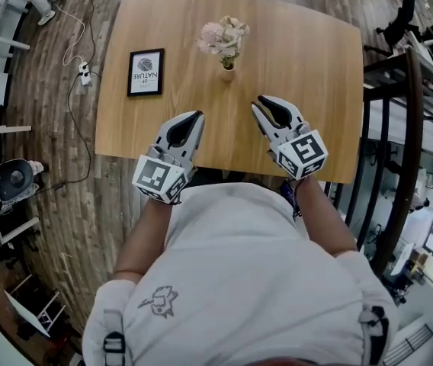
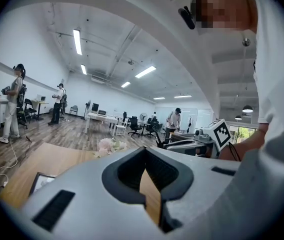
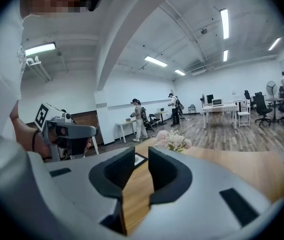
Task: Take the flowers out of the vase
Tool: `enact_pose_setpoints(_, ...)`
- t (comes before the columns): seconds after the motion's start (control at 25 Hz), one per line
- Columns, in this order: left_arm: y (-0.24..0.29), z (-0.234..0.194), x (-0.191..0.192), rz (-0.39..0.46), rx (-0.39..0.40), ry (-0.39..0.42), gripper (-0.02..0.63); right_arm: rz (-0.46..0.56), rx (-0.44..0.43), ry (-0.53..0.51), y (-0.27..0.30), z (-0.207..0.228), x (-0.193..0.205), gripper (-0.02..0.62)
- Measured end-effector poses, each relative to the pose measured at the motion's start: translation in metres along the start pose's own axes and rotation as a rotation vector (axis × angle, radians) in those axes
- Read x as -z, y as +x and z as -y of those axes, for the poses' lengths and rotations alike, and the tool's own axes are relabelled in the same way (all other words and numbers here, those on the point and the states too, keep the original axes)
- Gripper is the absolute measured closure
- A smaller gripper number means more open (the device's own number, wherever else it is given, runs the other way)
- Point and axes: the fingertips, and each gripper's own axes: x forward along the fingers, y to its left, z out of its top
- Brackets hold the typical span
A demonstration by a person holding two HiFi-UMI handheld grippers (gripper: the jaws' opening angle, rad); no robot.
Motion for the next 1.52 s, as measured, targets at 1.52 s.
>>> enact_pose_setpoints(1.52, 0.077, -0.109, 0.052, -0.169, 0.101, -0.092, 0.601, -0.257, 0.137, 0.030, 0.186, 0.096, 0.125, 0.439)
